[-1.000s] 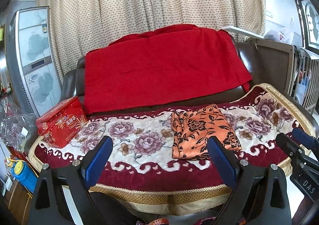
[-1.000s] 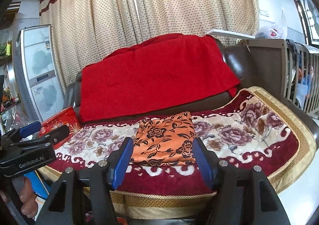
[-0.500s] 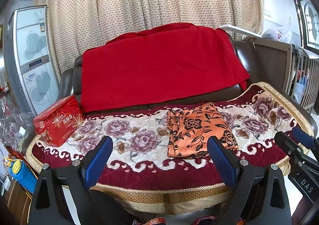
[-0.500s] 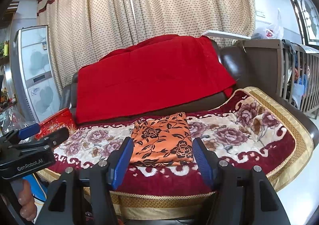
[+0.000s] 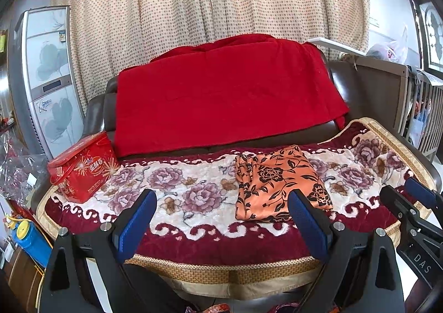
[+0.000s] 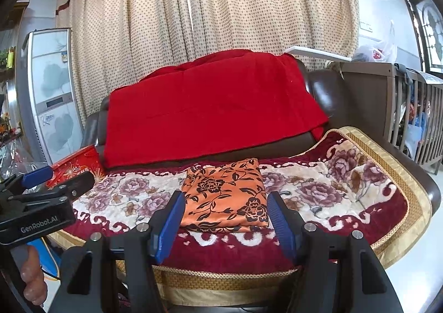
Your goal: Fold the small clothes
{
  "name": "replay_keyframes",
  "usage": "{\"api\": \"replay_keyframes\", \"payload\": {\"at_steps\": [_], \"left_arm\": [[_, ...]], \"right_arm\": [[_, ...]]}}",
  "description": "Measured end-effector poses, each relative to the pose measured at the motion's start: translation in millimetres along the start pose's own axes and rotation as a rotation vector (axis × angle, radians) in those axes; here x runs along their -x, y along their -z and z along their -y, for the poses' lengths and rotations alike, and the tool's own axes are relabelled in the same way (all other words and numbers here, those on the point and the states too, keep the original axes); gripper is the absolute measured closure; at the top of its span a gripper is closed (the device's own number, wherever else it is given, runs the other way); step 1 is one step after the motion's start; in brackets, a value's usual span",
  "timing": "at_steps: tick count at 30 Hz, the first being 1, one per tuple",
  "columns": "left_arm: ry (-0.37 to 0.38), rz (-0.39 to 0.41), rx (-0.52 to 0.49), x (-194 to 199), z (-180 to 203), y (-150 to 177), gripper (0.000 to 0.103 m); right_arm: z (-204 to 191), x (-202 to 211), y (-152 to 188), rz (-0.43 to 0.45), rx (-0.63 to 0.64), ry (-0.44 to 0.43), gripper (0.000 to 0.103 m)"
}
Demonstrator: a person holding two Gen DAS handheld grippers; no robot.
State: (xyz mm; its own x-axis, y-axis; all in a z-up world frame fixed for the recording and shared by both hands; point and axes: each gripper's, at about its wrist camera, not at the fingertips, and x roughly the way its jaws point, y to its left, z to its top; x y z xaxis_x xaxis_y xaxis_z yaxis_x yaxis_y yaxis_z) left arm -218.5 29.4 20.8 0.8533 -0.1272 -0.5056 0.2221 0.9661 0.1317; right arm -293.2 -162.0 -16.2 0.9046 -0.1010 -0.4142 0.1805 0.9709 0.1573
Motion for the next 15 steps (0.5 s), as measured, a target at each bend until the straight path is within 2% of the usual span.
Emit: {"api": "replay_keyframes", "payload": {"at_steps": [15], "left_arm": [[0.011,-0.001,0.008,-3.9,-3.6,0.1,0.007]], "right_arm": [[-1.3,-6.4,-7.4,-0.003,0.025,0.022,0.038]]}}
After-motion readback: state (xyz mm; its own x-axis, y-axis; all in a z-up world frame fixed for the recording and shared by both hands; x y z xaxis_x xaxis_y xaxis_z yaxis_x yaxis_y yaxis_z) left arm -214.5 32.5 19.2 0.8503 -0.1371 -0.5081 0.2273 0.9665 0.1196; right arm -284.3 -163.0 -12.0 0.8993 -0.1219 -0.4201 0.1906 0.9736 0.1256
